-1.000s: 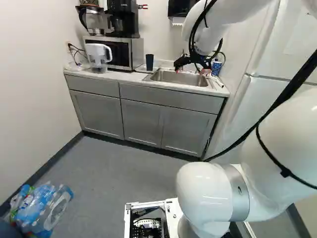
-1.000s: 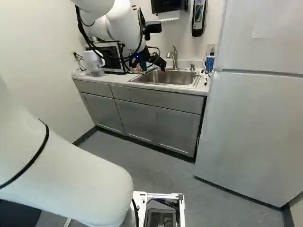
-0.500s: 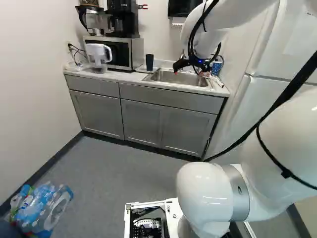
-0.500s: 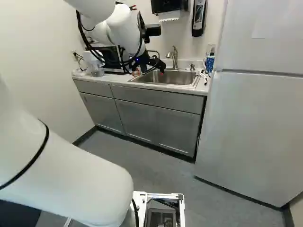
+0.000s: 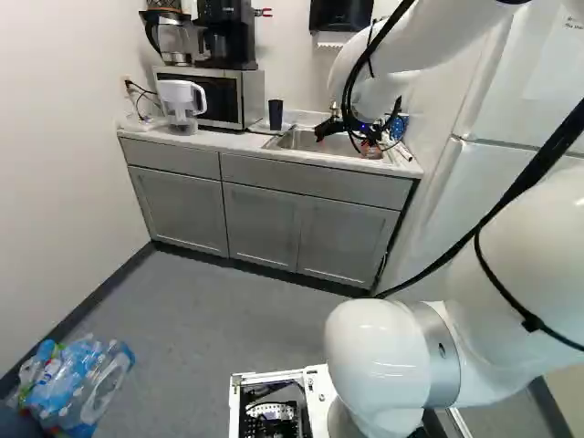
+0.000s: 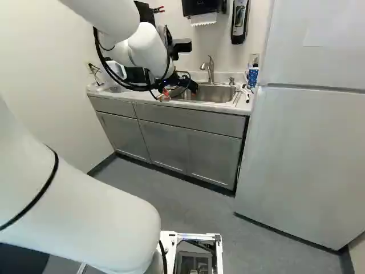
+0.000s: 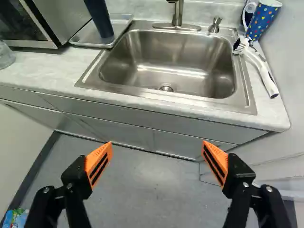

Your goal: Rinse the cup and place it in the tray

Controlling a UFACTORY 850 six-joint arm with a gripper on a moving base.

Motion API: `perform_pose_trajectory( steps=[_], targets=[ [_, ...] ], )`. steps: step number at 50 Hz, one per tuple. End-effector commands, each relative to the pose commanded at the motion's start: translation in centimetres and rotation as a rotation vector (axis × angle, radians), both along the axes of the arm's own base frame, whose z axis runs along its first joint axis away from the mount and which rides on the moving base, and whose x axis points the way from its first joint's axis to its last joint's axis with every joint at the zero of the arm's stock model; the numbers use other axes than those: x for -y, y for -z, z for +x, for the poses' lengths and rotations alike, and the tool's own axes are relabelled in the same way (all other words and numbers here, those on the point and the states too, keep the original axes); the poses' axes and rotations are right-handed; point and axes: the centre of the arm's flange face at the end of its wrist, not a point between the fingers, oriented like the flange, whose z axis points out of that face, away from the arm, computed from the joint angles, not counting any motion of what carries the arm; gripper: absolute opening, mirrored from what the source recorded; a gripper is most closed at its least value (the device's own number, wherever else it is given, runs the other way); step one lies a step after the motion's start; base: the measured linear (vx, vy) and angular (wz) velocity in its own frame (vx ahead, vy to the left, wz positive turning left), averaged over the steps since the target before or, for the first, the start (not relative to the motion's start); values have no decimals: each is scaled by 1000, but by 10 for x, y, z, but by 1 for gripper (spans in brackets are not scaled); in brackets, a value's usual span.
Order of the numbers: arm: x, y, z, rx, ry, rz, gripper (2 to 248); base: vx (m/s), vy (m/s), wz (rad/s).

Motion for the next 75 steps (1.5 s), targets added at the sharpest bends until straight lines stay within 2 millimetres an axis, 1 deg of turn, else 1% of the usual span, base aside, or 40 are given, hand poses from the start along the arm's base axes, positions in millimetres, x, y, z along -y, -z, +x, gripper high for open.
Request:
perform_pose_trajectory(
  steps=[18, 34, 58, 75],
  targets=[
    [-9, 37, -9, 50, -19, -8, 247, 0, 0, 0],
    [-19, 77, -24, 104, -41, -15, 247, 0, 0, 0],
    [-34, 139, -60, 198, -76, -25, 247, 0, 0, 0],
    [-43, 173, -87, 252, -97, -29, 247, 0, 0, 0]
  ],
)
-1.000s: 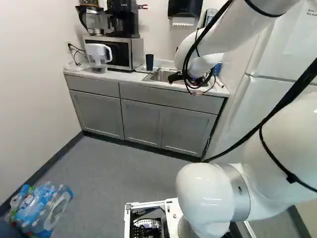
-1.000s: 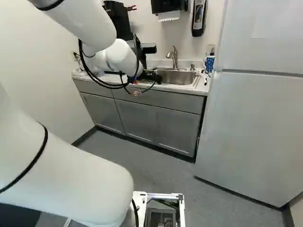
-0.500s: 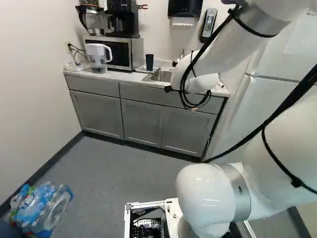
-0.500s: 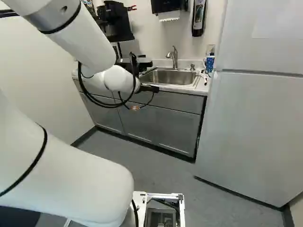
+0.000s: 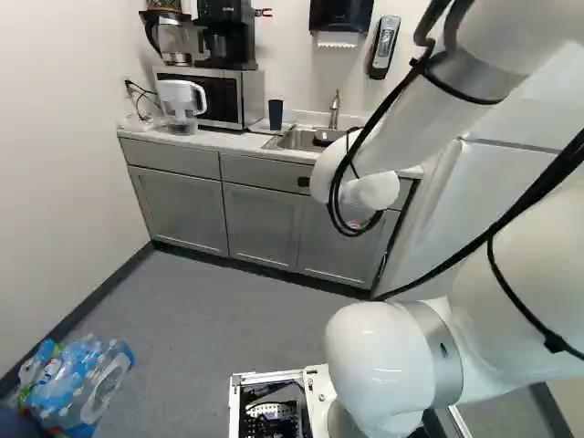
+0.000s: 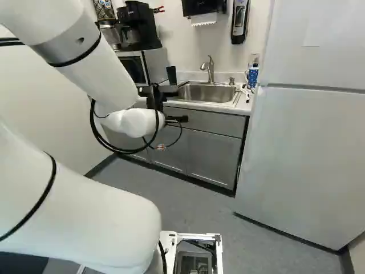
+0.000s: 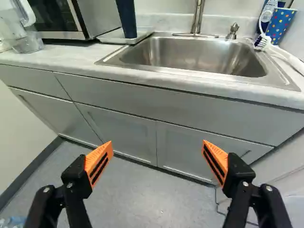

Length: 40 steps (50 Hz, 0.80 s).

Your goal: Rinse the cup and place it in the tray

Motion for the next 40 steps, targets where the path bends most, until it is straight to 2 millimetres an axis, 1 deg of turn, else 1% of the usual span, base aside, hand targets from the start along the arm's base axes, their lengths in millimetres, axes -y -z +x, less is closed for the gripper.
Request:
perform_pose_trajectory(
  steps=[16, 40],
  targets=[
    [-6, 23, -23, 42, -16, -3, 247, 0, 0, 0],
    [-11, 45, -49, 84, -32, -5, 247, 0, 0, 0]
  ],
)
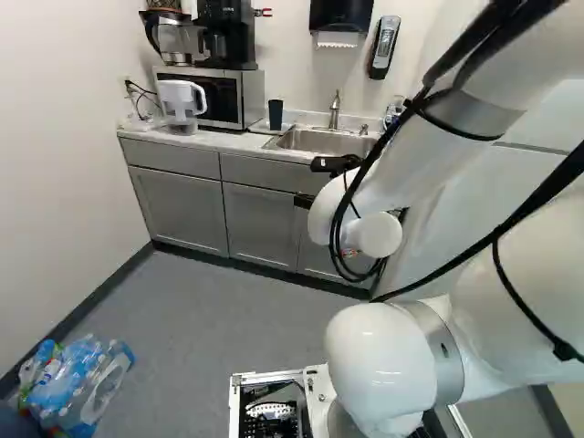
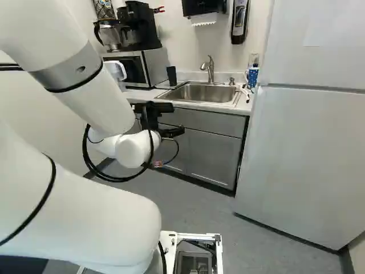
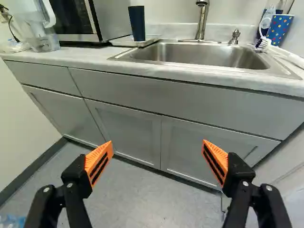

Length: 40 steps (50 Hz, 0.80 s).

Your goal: Rinse the cup and place it in the tray

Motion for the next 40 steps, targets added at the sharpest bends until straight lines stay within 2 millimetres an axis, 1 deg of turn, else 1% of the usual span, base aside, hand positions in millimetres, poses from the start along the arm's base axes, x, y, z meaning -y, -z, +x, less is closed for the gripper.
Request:
perform_pose_trajectory(
  steps=[18, 40],
  targets=[
    [-2, 8, -11, 17, -7, -1, 247, 0, 0, 0],
    [-2, 10, -14, 22, -8, -1, 247, 0, 0, 0]
  ],
)
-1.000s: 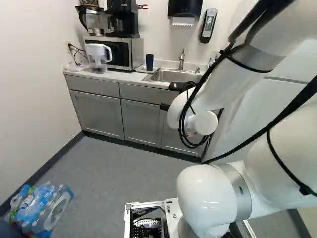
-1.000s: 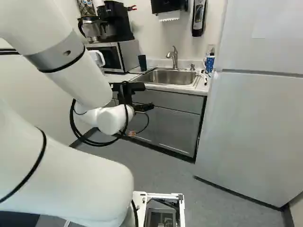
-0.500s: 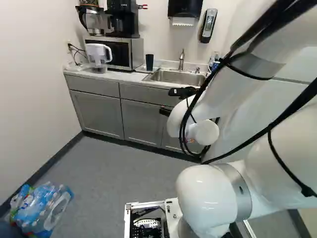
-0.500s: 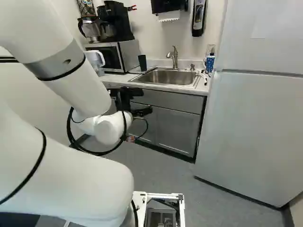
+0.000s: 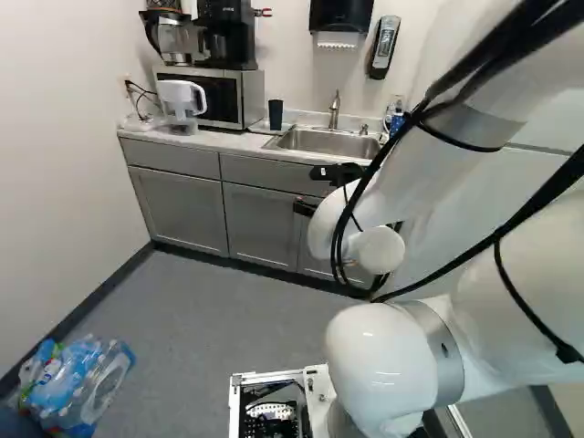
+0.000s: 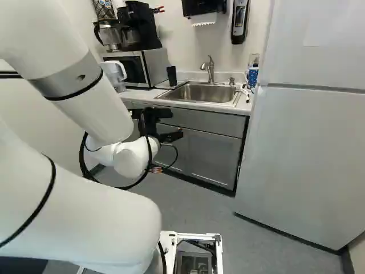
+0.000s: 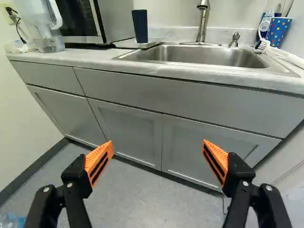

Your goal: Rinse the cup and place it in the tray

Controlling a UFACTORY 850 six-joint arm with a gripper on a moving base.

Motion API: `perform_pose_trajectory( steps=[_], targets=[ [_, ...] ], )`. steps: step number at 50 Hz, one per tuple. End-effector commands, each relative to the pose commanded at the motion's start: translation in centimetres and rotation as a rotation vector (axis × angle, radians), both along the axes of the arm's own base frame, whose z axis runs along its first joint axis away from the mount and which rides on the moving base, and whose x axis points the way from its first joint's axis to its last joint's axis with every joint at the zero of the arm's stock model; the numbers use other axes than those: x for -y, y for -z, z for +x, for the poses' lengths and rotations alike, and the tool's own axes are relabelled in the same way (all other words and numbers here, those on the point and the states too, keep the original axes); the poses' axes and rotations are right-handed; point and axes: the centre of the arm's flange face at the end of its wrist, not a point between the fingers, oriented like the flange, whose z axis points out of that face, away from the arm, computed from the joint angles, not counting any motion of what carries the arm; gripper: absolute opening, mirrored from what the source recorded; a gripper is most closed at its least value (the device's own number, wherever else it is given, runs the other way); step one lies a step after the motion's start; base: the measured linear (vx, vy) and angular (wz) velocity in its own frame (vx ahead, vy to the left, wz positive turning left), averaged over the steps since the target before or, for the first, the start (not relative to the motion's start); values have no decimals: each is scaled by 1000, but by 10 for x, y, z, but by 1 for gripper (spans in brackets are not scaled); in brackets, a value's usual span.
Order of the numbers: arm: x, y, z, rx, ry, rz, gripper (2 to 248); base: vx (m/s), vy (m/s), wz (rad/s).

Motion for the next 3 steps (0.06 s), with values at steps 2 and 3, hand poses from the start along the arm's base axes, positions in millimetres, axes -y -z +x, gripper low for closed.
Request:
perform_pose_trajectory(
  steps=[2, 3],
  targets=[
    [0, 0, 0, 0, 0, 0, 247, 0, 0, 0],
    [0, 0, 0, 0, 0, 0, 247, 0, 0, 0]
  ],
)
